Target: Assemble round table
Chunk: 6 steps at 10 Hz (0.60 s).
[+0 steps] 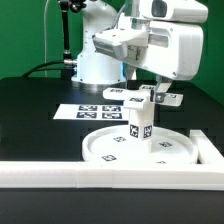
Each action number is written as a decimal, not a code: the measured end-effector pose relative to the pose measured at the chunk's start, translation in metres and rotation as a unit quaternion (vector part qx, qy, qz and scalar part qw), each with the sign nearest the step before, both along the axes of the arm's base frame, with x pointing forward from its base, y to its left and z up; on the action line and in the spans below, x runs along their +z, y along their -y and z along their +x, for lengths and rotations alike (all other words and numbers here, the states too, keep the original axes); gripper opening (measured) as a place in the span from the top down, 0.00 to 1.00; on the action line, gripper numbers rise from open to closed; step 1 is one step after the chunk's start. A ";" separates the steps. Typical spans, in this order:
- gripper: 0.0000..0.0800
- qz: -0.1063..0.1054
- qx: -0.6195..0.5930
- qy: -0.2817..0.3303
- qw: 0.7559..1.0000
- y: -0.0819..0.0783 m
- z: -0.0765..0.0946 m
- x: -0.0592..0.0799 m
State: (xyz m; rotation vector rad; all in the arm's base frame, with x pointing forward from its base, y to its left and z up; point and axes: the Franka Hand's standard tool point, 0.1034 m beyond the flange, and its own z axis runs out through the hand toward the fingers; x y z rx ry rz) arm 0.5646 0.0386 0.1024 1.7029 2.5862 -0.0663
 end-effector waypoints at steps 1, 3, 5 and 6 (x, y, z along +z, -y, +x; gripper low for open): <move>0.19 0.000 0.000 -0.001 1.000 0.000 -0.001 -0.002; 0.35 0.000 0.000 -0.004 1.000 0.002 -0.002 -0.004; 0.44 0.000 -0.003 -0.003 1.000 0.002 -0.002 -0.004; 0.44 0.000 -0.003 -0.003 1.000 0.002 -0.002 -0.004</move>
Offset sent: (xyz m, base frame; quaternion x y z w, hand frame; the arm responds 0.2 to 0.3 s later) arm 0.0000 0.0000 0.0000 0.0000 0.0000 0.0000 1.0000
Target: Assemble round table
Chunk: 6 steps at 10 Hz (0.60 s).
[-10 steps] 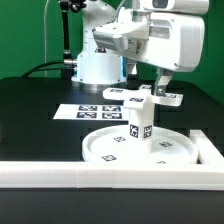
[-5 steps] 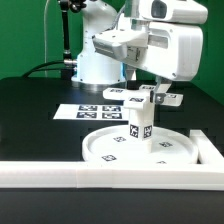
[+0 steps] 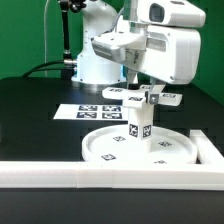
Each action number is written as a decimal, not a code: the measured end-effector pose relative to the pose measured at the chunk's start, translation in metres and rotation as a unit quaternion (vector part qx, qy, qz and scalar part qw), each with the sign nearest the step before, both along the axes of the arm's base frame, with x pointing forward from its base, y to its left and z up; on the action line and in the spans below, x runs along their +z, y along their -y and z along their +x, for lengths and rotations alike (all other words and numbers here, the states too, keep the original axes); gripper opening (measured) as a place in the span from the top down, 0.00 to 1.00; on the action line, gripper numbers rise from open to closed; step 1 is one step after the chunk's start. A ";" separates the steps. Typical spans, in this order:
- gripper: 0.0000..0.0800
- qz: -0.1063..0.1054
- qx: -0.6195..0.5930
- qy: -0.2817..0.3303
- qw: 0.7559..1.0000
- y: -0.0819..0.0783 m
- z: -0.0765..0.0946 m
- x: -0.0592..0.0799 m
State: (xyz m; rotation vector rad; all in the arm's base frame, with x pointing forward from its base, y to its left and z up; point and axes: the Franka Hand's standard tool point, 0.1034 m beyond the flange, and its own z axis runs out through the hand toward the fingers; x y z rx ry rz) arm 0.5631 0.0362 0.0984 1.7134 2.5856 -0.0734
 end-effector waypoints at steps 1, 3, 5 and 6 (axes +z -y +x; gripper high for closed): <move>0.44 0.000 -0.010 0.001 1.000 0.000 0.000 0.000; 0.44 -0.004 -0.052 -0.012 0.999 0.003 -0.003 0.000; 0.44 -0.003 -0.173 -0.021 0.985 0.008 -0.004 0.001; 0.44 -0.002 -0.239 -0.018 0.971 0.009 -0.005 0.001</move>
Offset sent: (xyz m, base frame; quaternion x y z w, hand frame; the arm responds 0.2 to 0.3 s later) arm 0.0014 -0.0072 0.0027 0.0574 0.0245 0.2528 0.9655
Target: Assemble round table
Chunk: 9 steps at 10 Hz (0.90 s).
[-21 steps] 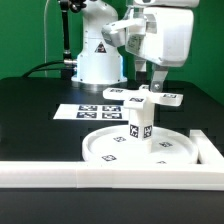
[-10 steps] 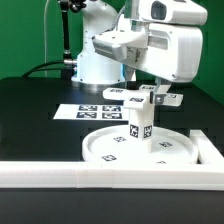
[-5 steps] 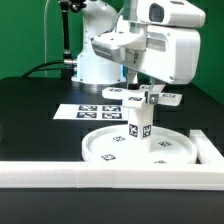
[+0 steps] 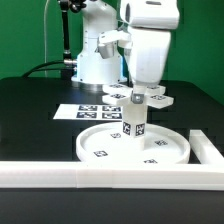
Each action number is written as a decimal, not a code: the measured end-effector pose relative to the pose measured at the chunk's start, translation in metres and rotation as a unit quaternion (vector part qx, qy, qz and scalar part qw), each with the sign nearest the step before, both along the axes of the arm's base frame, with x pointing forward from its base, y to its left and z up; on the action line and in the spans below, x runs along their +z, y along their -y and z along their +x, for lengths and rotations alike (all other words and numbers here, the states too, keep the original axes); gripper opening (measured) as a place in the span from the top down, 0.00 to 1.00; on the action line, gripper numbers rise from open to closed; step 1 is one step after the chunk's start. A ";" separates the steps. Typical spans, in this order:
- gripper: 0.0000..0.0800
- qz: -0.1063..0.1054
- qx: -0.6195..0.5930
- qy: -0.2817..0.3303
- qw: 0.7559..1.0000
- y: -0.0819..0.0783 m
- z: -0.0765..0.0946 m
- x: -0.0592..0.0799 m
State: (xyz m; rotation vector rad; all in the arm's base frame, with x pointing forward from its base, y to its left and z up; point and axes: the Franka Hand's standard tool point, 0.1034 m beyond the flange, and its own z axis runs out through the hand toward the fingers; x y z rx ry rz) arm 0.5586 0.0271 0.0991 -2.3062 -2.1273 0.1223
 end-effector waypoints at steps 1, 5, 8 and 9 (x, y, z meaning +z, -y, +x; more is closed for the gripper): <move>0.44 -0.004 -0.063 0.003 0.998 -0.001 0.000 0.000; 0.44 -0.010 -0.178 0.010 0.984 -0.001 0.000 0.000; 0.44 0.005 -0.351 0.007 0.936 0.010 0.000 -0.001; 0.44 0.008 -0.392 0.007 0.920 0.011 0.001 -0.001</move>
Offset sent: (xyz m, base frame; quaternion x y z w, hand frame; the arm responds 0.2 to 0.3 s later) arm 0.0000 0.0000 0.0000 0.0000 0.0000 0.1938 0.9810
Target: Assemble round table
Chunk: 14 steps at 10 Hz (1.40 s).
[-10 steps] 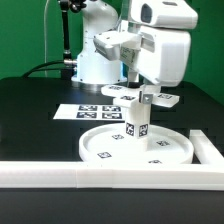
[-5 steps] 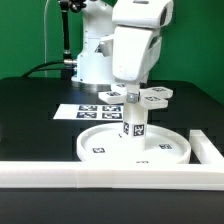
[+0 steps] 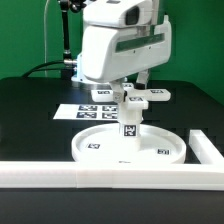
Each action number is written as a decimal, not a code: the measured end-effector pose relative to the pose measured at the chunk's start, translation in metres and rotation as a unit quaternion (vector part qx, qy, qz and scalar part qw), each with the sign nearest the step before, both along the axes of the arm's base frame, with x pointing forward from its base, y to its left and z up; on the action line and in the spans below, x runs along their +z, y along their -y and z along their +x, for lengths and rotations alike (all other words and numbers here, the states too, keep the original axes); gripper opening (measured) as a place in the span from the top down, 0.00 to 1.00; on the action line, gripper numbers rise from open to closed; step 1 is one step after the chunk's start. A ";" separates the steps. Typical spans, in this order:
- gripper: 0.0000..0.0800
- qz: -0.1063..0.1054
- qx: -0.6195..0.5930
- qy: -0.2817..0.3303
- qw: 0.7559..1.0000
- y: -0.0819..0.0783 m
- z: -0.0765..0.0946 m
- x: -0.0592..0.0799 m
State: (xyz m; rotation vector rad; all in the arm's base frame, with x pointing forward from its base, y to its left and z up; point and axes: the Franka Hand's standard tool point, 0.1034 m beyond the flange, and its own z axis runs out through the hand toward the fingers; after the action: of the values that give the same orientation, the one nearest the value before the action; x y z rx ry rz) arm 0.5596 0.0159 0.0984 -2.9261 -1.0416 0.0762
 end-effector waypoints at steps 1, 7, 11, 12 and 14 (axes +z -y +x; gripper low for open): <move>0.44 0.007 -0.053 0.004 0.999 0.002 0.002 0.000; 0.20 0.011 -0.143 0.013 0.990 0.001 0.006 0.007; 0.19 0.010 -0.140 0.014 0.990 0.001 0.006 0.031; 0.19 0.009 -0.140 0.012 0.990 0.001 0.005 0.029; 0.19 0.009 -0.140 0.012 0.990 0.001 0.005 0.029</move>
Offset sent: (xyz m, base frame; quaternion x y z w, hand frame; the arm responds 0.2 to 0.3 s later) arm 0.0000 0.0000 0.0000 0.0000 0.0000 0.1938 0.9810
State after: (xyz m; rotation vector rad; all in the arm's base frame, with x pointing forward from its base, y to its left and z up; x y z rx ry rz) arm 0.5646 0.0153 0.1272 -3.0277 -0.6196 0.0235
